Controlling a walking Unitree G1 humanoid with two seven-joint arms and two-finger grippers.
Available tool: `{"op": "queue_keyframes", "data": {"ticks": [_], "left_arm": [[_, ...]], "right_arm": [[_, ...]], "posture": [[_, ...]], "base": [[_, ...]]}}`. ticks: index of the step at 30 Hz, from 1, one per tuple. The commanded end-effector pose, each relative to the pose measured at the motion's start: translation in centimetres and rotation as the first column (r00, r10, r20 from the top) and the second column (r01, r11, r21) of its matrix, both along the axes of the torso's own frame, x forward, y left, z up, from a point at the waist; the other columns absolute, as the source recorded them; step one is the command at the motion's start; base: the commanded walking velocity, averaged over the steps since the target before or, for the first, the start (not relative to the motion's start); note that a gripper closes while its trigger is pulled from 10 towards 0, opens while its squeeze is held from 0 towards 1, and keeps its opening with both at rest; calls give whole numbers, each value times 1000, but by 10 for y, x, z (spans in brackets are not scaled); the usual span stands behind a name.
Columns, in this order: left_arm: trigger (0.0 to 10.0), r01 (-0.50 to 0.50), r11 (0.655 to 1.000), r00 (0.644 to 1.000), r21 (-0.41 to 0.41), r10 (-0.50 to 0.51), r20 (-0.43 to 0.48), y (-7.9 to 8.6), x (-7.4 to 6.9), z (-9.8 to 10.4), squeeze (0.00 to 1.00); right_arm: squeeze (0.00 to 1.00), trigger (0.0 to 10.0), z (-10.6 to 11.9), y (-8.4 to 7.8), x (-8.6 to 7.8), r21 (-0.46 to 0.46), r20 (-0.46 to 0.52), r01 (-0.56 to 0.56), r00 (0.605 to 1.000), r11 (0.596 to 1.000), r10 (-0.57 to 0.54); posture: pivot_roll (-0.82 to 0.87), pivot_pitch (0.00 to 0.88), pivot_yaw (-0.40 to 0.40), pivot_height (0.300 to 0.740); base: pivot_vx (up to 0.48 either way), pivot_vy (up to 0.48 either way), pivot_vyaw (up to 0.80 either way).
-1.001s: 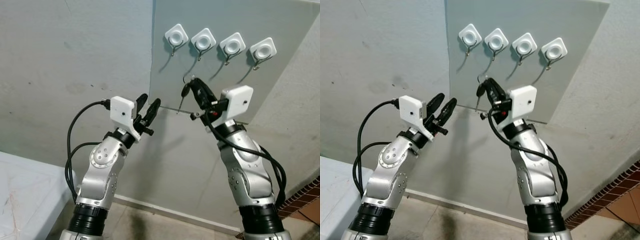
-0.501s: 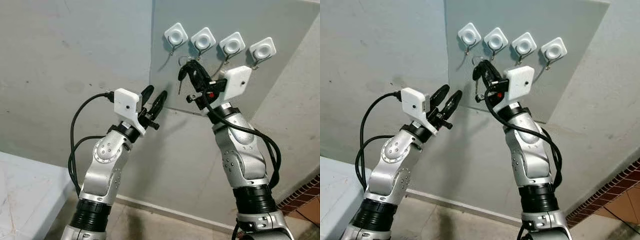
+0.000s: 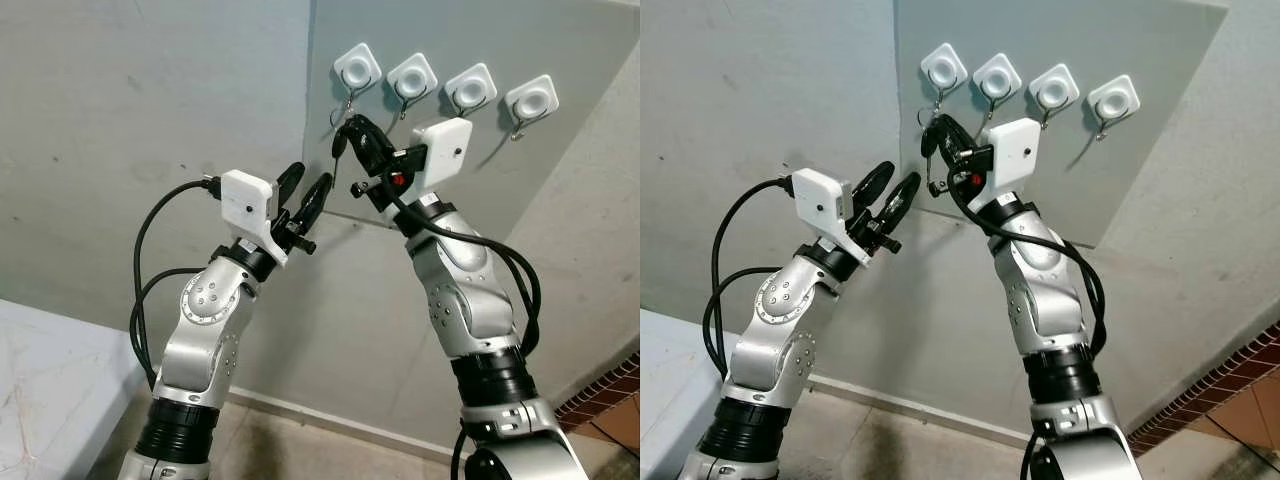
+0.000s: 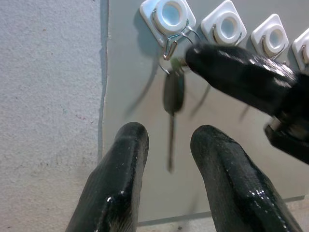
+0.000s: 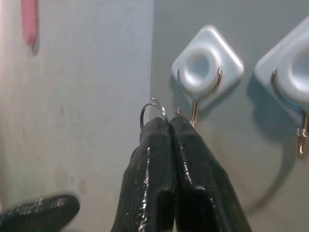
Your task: Hang keys on a hook
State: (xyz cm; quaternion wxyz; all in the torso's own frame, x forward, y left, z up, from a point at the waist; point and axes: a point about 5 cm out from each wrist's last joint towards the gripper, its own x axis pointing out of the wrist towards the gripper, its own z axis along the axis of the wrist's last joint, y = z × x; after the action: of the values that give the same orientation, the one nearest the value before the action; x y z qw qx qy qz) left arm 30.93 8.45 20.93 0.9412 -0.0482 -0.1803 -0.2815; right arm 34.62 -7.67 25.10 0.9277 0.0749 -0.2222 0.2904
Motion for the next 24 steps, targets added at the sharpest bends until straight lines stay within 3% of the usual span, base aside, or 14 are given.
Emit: {"op": "queue_keyframes", "data": {"ticks": [1, 12, 18, 24], "left_arm": [[10000, 4, 1000, 1000, -3, -4, 22, -1, -2, 7, 0], [10000, 7, 1000, 1000, -13, -7, 16, -2, -3, 8, 0], [10000, 6, 1000, 1000, -22, -5, 12, -1, -3, 8, 0], [10000, 7, 1000, 1000, -29, -7, 9, -2, -3, 9, 0]], "right_arm": [[0, 10000, 7, -3, 5, 36, -7, 18, 1000, 999, -18], [0, 10000, 8, -8, 14, 144, -82, 46, 996, 988, -34], [0, 10000, -8, -12, 14, 282, -190, 13, 981, 959, 43], [0, 10000, -14, -11, 10, 283, -199, -13, 977, 959, 72]], "posture": [[126, 0, -79, 736], [127, 0, -79, 736], [124, 0, -77, 736], [123, 0, -73, 736]], "base": [[0, 0, 0], [0, 0, 0], [0, 0, 0], [0, 0, 0]]}}
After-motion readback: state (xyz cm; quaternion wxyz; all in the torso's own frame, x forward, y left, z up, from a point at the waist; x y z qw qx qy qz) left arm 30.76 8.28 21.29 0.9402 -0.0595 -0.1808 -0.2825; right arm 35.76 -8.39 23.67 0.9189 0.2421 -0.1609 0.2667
